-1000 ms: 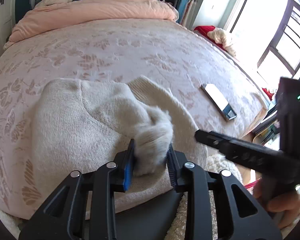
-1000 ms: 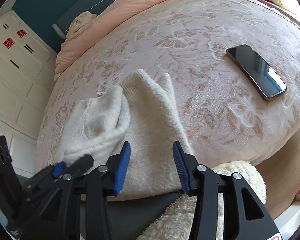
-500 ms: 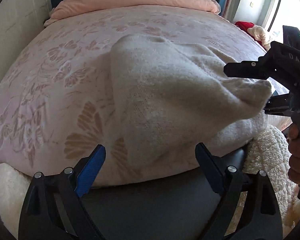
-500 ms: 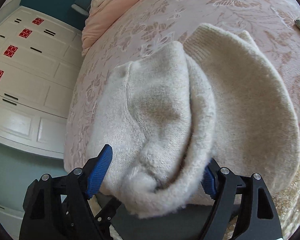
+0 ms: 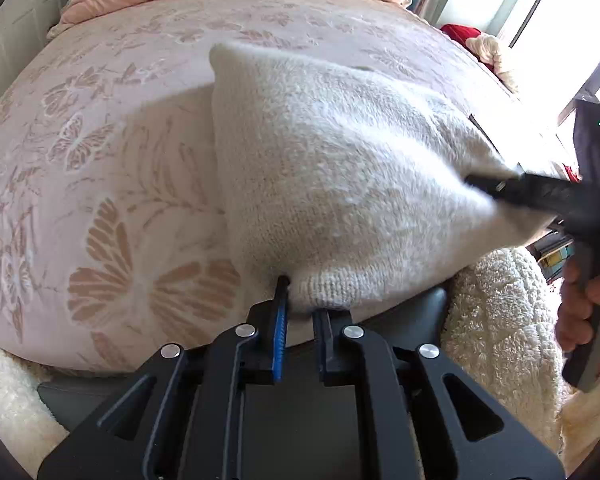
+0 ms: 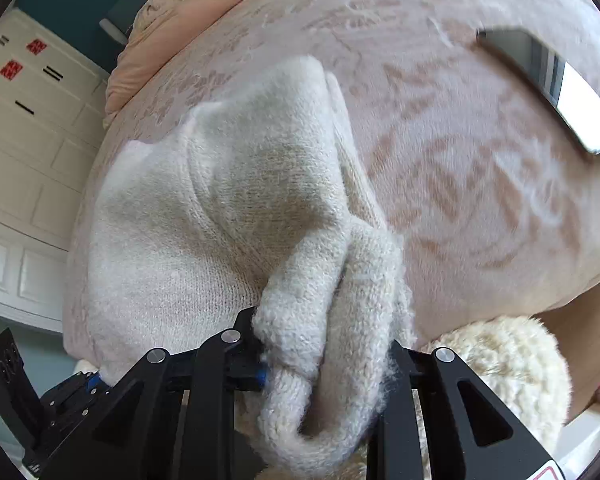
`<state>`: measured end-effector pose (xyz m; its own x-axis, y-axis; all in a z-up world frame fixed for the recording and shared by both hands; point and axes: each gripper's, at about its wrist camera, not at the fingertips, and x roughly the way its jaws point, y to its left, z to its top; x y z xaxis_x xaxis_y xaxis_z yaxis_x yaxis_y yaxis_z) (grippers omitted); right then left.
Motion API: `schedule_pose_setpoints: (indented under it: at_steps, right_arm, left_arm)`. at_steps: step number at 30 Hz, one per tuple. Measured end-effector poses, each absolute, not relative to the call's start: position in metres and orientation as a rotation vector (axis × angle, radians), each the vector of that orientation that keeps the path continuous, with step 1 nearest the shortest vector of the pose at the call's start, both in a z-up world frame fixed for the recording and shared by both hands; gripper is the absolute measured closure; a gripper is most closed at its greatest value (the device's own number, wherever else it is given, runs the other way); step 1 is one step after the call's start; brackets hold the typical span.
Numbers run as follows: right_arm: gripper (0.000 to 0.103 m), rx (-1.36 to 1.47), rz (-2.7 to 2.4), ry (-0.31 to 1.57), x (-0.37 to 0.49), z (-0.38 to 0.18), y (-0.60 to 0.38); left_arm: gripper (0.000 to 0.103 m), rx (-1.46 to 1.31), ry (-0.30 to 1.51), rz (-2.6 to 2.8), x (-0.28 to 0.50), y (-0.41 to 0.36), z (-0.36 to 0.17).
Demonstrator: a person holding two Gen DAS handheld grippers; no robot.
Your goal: Fold small clothes
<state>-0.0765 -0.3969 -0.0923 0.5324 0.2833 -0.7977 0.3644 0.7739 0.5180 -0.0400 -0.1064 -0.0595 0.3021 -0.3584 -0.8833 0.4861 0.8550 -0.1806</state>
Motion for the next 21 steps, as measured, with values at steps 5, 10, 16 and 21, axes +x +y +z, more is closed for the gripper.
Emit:
schedule_pose_setpoints:
  at_steps: [5,10,16,21]
  right_arm:
    - [0.054,0.713,-0.065,0.995,-0.083,-0.066,-0.401]
    - [0.037,0.825,-0.001,0.986,-0.062,-0.066,-0.411]
    - [0.083,0.640,0.040,0.930,-0.023,-0.022,-0.390]
    - [0.085,0.586,0.009,0.790,-0.040,0.017,-0.397]
  left_arm:
    - [0.077,0.128,1.106,-0.566,-0.049,-0.098,-0.043]
    - [0.058,0.023,1.060,-0.543,-0.050,-0.072,-0.018]
    - [0.043,-0.010,0.966,-0.527,-0.049,-0.066,0.013]
    - [0.043,0.023,0.988,-0.457,-0.044,-0.063,0.008]
